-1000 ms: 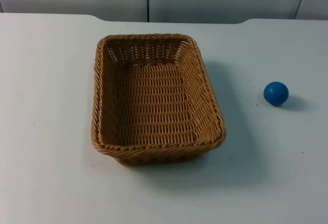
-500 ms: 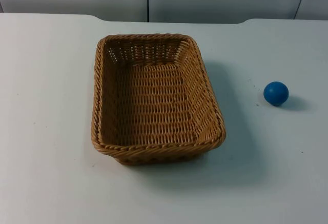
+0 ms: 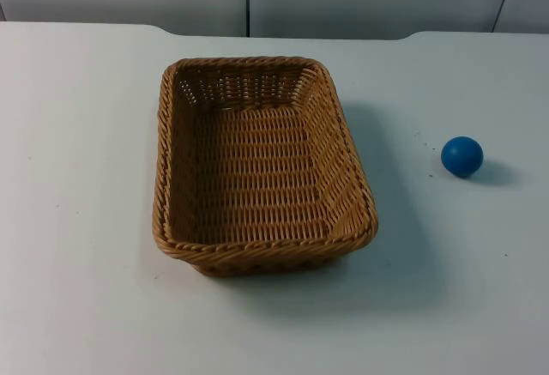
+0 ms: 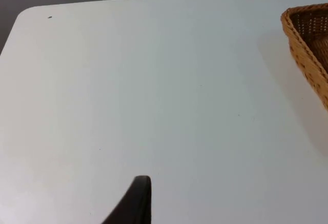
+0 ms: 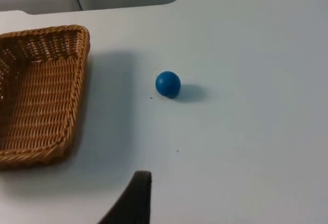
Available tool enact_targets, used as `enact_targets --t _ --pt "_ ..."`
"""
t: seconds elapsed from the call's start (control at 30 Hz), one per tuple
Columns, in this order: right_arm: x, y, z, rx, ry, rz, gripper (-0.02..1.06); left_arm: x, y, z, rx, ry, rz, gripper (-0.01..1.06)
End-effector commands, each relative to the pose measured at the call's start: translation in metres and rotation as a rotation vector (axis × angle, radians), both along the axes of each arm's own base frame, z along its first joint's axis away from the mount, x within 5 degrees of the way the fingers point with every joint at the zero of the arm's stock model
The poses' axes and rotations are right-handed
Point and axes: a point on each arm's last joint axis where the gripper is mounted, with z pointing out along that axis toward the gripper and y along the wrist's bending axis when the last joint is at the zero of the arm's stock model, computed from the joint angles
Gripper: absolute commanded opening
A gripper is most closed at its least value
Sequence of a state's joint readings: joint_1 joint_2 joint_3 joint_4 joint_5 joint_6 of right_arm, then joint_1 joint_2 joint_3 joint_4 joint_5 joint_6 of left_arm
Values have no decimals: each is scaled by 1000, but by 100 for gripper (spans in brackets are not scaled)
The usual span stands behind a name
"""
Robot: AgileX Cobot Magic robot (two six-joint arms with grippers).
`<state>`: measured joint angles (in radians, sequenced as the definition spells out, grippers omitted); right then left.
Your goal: Pick up the basket with the left hand and place the ball into the basket with the right hand.
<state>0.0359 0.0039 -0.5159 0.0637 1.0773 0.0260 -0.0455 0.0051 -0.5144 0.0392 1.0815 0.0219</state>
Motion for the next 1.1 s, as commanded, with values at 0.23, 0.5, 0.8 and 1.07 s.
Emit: enact_targets --t 0.23,0.5,0.8,1.07 --pt "-3 -4 43 36 -54 148 101 3 -4 52 45 -188 -78 105" --pt "23 -16 62 -57 31 54 101 78 -9 61 -39 8 -52 105" --pt "27 -33 63 -140 34 -129 101 214 -36 21 -302 111 -121 104" --pt "32 -32 63 -141 60 -134 101 280 -81 -22 -300 233 -193 104"
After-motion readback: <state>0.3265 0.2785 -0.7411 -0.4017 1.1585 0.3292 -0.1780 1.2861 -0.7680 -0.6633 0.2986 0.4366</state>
